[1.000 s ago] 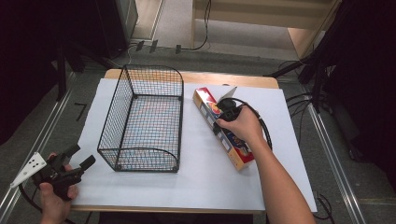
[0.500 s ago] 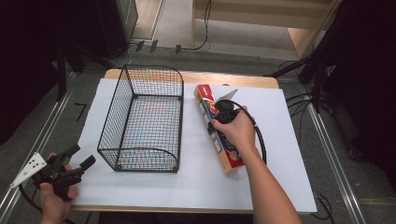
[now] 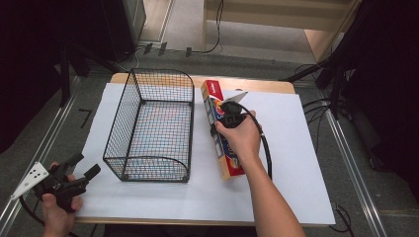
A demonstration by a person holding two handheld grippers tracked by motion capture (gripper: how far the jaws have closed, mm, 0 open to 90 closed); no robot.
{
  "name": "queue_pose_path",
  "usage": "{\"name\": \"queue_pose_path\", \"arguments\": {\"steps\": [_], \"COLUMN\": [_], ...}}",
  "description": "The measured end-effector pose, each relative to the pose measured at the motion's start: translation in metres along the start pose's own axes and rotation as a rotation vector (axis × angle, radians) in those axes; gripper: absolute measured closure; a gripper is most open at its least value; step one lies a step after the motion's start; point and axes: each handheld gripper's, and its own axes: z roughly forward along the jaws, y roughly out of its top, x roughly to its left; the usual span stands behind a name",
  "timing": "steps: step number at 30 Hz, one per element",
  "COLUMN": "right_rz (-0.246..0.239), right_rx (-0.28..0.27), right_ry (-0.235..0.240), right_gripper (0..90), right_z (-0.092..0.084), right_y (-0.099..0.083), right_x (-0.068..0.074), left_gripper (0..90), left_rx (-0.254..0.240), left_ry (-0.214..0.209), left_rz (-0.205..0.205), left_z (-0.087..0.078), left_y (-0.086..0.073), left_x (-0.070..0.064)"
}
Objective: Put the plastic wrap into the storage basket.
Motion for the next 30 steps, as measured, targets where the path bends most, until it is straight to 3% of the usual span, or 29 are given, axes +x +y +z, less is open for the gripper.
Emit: {"name": "queue_pose_path", "arguments": {"steps": [10, 17, 30], "right_rz": [0.012, 0.017, 0.01], "right_rx": [-0.032, -0.07, -0.118], "right_ry": [0.01, 0.023, 0.066], "right_gripper": [42.5, 42.4, 42.4], "right_z": [-0.016, -0.036, -0.045], "right_y": [0.004, 0.011, 0.016], "right_x": [0.011, 0.023, 0.043], "left_gripper": [14.2, 14.2, 14.2], "left_rx": [0.003, 0.006, -0.005], "left_ry": [-0.002, -0.003, -0.002], "left_rz": [0.004, 0.011, 0.012], "left_z": [0.0, 0.001, -0.001], "left_y": [0.0, 0.0, 0.0], "left_x": [0.0, -0.001, 0.0]}}
